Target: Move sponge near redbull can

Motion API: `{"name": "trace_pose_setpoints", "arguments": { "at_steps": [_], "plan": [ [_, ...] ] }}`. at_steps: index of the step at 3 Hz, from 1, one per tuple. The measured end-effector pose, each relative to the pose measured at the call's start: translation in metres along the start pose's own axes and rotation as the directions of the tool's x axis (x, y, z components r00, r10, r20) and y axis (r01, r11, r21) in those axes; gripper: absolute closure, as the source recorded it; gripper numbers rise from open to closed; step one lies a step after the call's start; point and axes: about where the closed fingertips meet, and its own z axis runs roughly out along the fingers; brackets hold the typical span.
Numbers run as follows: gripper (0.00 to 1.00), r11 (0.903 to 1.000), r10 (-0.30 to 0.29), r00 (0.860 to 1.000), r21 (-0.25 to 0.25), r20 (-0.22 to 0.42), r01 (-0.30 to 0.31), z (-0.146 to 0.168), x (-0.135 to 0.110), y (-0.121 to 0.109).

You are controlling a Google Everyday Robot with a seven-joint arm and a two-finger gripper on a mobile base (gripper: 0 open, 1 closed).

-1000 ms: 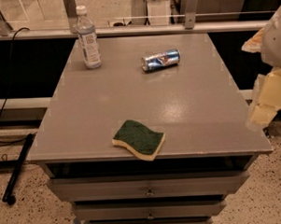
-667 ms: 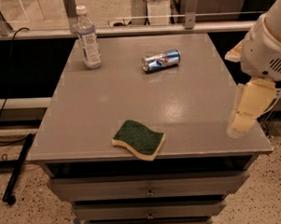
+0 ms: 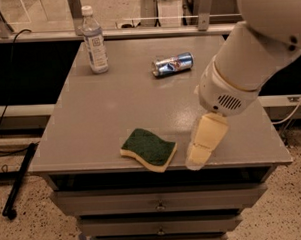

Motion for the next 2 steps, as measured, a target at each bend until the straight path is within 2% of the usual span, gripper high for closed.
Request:
{"name": "trace_pose_setpoints", "arguments": {
  "at_steps": [2],
  "plan": [
    [0.00,0.9952,0.057,0.997,-0.082,0.047,-0.053,0.057,-0.043,0.031]
  ]
}}
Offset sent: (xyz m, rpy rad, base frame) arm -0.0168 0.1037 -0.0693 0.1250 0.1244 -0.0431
